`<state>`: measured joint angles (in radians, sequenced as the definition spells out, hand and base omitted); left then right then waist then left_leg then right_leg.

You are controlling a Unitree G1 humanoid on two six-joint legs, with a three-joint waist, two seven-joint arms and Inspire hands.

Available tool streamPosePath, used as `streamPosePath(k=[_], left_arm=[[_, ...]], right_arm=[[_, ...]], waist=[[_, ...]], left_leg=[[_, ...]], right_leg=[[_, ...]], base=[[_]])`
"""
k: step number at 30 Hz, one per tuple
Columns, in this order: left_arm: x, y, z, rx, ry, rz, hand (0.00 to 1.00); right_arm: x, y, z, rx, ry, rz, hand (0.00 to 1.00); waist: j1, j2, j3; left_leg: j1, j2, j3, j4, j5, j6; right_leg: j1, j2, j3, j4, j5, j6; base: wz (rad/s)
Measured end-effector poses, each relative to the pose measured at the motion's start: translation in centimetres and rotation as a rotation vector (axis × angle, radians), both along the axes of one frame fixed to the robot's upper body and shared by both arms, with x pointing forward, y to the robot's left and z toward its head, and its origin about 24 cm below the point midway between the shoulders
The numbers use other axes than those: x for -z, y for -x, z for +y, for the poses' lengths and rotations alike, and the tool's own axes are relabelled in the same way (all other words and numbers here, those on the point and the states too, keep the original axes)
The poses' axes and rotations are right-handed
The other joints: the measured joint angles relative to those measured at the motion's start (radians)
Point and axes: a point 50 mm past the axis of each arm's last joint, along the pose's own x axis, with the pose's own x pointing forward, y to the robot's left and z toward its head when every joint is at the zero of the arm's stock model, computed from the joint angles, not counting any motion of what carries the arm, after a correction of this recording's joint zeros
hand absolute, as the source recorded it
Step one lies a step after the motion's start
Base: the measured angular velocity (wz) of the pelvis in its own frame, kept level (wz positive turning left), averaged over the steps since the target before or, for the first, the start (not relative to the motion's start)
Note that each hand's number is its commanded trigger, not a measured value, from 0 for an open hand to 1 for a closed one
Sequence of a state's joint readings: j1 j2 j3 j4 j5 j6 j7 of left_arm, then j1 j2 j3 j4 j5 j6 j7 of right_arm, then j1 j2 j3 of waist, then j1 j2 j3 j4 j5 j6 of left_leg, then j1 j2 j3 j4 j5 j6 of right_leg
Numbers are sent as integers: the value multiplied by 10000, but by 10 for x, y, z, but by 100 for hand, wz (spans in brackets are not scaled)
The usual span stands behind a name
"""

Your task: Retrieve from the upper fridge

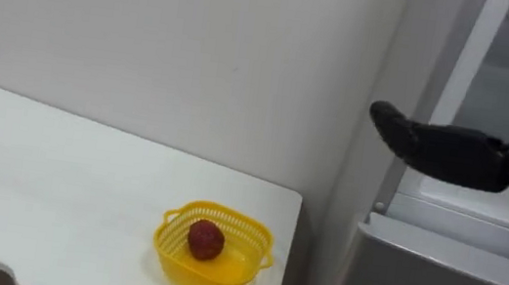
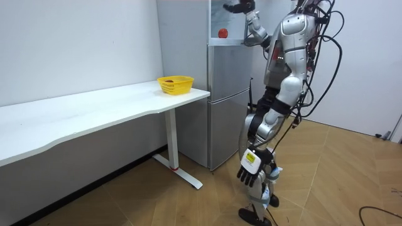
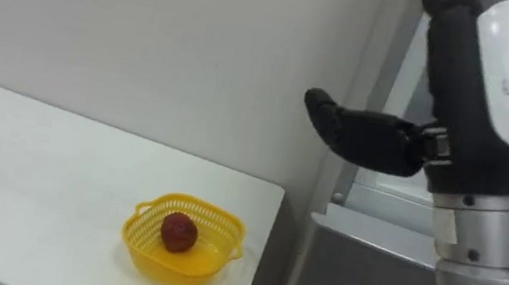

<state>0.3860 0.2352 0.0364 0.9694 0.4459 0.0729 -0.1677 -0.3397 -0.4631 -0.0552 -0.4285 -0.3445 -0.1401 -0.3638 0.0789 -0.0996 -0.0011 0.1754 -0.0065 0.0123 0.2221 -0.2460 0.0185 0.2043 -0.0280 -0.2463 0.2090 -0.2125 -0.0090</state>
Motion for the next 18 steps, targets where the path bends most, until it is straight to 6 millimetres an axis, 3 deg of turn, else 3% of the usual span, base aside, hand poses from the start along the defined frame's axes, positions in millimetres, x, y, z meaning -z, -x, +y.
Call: streamPosePath(k=[7, 18], left_arm=[[3, -3, -9, -18, 283, -201, 0], [4, -13, -7, 77, 277, -349, 0]], right_arm=[[-13, 13, -16, 672, -265, -1211, 0], [-16, 15, -25, 847, -689, -1557, 0]], waist=[[-570, 102, -8], [-800, 39, -15]], left_leg=[[130, 84, 338, -27, -37, 3], [251, 182, 687, -173, -55, -31]], right_leg=[[-148, 66, 356, 144, 3, -5], [-298, 189, 784, 124, 41, -71]], base=[[-14], [-13]])
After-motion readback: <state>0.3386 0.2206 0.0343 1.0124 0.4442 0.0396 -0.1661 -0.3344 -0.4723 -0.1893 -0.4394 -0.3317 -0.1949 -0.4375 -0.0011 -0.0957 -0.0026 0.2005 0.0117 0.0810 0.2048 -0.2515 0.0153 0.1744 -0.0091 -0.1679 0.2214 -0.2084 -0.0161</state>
